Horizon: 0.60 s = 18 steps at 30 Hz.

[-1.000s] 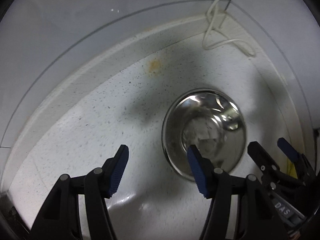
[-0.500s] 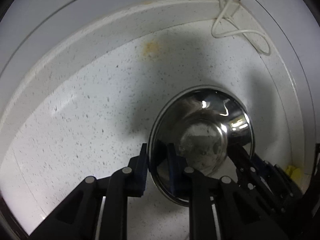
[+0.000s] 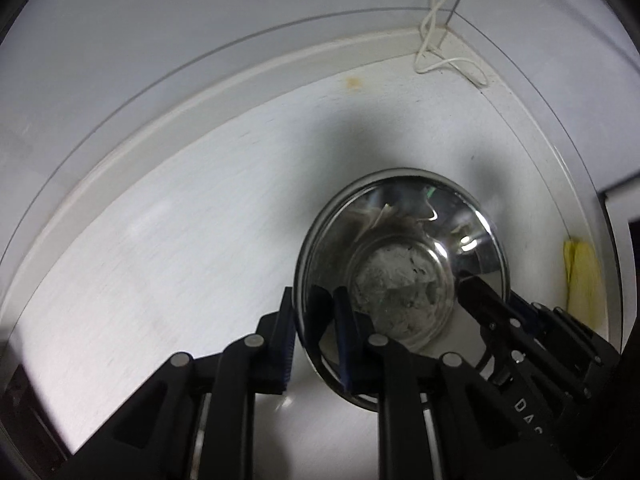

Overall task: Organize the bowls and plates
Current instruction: 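Carry the small bowl with both grippers onto the stack and open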

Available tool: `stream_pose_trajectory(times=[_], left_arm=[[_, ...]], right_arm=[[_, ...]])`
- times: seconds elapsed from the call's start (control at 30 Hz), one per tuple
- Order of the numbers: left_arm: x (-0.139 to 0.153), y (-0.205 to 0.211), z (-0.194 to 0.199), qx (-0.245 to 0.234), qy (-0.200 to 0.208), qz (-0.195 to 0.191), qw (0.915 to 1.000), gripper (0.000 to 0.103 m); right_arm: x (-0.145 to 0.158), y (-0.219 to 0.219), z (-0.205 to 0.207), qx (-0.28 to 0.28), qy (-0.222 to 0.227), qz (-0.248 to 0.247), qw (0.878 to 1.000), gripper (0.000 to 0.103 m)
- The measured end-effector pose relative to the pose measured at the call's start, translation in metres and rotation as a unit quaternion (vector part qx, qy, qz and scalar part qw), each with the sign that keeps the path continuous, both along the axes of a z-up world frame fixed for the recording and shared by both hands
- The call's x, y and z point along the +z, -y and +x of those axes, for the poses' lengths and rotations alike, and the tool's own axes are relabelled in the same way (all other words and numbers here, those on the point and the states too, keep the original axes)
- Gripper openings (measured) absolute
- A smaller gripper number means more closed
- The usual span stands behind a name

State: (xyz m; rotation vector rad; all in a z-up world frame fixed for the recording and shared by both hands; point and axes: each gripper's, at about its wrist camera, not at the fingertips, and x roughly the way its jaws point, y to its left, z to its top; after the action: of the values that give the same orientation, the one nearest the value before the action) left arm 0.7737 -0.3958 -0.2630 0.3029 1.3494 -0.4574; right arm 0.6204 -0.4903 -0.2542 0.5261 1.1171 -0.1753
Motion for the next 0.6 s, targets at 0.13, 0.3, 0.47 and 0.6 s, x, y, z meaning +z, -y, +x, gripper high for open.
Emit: stream_pose_trajectory(times=[0.13,0.3,0.47,0.6], left_arm=[[0.018,-0.072,-0.032,0.014,0.018,-0.002,0.9997,0.017],[0.024,-0.159,-0.066,0.049,0.031,0.005,0.9983,0.017],[0.011,-0.217,-0.082,0.09,0.017,0.013,0.9957,0.017],[-0.007,-0.24,-0.09,0.108,0.0,0.012,0.994,0.017]], right_arm=[[0.013,-0.068,-0.03,0.038,0.015,0.008,0.999,0.013],[0.019,-0.146,-0.052,0.103,0.015,0.018,0.994,0.013],[0.01,-0.198,-0.062,0.153,-0.002,0.021,0.988,0.013],[-0.006,-0.214,-0.064,0.172,-0.021,0.023,0.985,0.013]])
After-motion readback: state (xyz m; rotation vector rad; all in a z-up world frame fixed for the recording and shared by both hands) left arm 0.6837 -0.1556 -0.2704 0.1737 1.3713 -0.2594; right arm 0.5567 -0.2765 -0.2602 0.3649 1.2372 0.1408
